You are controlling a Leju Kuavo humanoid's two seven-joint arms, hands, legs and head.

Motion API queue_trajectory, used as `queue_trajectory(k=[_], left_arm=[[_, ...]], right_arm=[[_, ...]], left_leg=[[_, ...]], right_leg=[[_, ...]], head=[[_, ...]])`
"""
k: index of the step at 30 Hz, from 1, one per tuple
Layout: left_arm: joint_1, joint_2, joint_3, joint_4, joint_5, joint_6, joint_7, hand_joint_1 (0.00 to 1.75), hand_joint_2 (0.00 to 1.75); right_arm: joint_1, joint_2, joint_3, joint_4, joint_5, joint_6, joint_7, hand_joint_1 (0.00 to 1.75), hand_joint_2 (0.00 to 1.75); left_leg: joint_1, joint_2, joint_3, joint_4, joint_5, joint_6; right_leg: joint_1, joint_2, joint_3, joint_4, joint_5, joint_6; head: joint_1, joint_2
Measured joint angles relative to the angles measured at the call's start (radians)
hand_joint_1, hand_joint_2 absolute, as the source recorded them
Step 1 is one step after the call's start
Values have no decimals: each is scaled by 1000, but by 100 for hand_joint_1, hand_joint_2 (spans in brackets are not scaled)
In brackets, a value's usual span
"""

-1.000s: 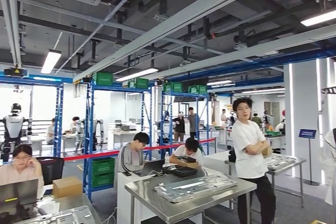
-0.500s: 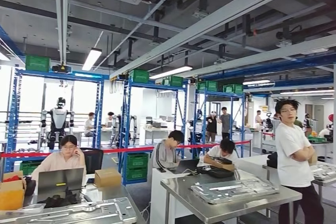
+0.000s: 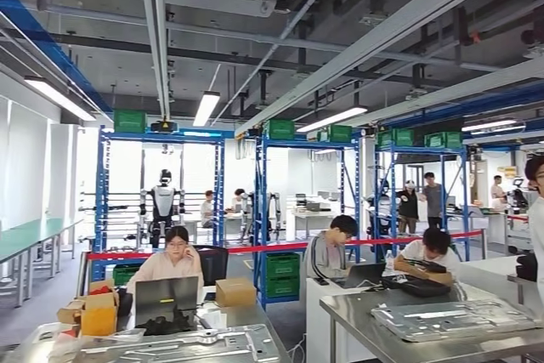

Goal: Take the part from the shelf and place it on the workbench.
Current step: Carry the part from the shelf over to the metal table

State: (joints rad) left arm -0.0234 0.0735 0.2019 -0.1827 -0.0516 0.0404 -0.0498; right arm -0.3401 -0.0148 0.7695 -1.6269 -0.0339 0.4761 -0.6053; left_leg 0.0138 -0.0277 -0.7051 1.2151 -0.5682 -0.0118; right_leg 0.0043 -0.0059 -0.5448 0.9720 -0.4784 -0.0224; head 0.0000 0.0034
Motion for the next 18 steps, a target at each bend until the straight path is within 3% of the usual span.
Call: queue_trajectory(k=[1, 2, 3, 5, 7, 8, 10, 11, 13, 14, 16, 17, 18], left_arm=[[-2, 0, 0, 0, -1, 0, 0, 0, 175], [-1, 0, 0, 0, -2, -1, -1, 0, 175], [0, 0, 0, 0, -3, -1, -1, 0, 175], [2, 1, 2, 0, -6, -2, -3, 0, 175], [-1, 1, 5, 0, -10, -2, -5, 0, 175], [-3, 0, 7, 0, -11, -3, -6, 0, 175], [-1, 0, 9, 0, -11, -4, -6, 0, 175], [1, 0, 10, 0, -11, -4, -6, 0, 175], [2, 0, 12, 0, -12, -5, -6, 0, 175], [1, 0, 13, 0, -12, -6, -6, 0, 175], [-1, 0, 14, 0, -14, -7, -6, 0, 175], [-1, 0, 14, 0, -15, -8, -7, 0, 175], [-1, 0, 15, 0, -15, -8, -7, 0, 175]], right_arm=[[2, 0, 0, 2, 0, 0, 0, 175, 175], [3, -1, 0, 4, 1, 0, 1, 175, 175], [3, -1, 0, 5, 1, 0, 1, 175, 175], [3, -1, 0, 5, 1, 0, 0, 175, 175], [3, -1, -1, 5, 1, 0, 1, 175, 175], [3, -1, -2, 5, 0, 0, 1, 175, 175], [2, -1, -2, 5, -1, 0, 3, 175, 175], [2, 0, -2, 5, -1, 0, 4, 175, 175], [2, -1, -4, 5, -4, 0, 6, 175, 175], [3, -1, -5, 6, -8, 0, 6, 175, 175], [9, -2, -8, 10, -18, 2, 5, 175, 175], [11, -2, -9, 11, -22, 3, 5, 175, 175], [13, -2, -9, 11, -24, 4, 4, 175, 175]], left_leg=[[3, 10, -22, 51, -17, -5], [7, 16, -29, 69, -15, -10], [10, 21, -17, 50, 3, -14], [13, 56, 51, -73, 63, -23], [10, 92, 99, -169, 94, -15], [6, 99, 104, -182, 93, -7], [3, 79, 100, -181, 94, 11], [3, 70, 99, -181, 95, 18], [5, 55, 98, -182, 99, 30], [4, 48, 98, -182, 100, 35], [-1, 32, 98, -182, 100, 41], [-5, 25, 98, -182, 100, 42], [-9, 19, 99, -182, 100, 44]], right_leg=[[0, -16, 0, 1, -1, 1], [-1, -31, 0, 2, -3, 3], [-3, -44, 0, 3, -5, 6], [-5, -66, 1, 11, -12, 17], [-1, -85, 2, 21, -22, 30], [2, -94, 2, 24, -24, 35], [2, -111, 6, 26, -28, 41], [-1, -104, 6, 32, -36, 45], [-7, -57, -18, 96, -82, 53], [-9, -27, -45, 159, -117, 55], [-9, -2, -109, 294, -170, 54], [-8, 0, -127, 324, -171, 51], [-5, 2, -126, 313, -151, 45]], head=[[0, 0], [0, 0], [0, 0], [0, 0], [0, 0], [0, 0], [0, 0], [0, 0], [0, 0], [0, 0], [0, 0], [0, 0], [0, 0]])
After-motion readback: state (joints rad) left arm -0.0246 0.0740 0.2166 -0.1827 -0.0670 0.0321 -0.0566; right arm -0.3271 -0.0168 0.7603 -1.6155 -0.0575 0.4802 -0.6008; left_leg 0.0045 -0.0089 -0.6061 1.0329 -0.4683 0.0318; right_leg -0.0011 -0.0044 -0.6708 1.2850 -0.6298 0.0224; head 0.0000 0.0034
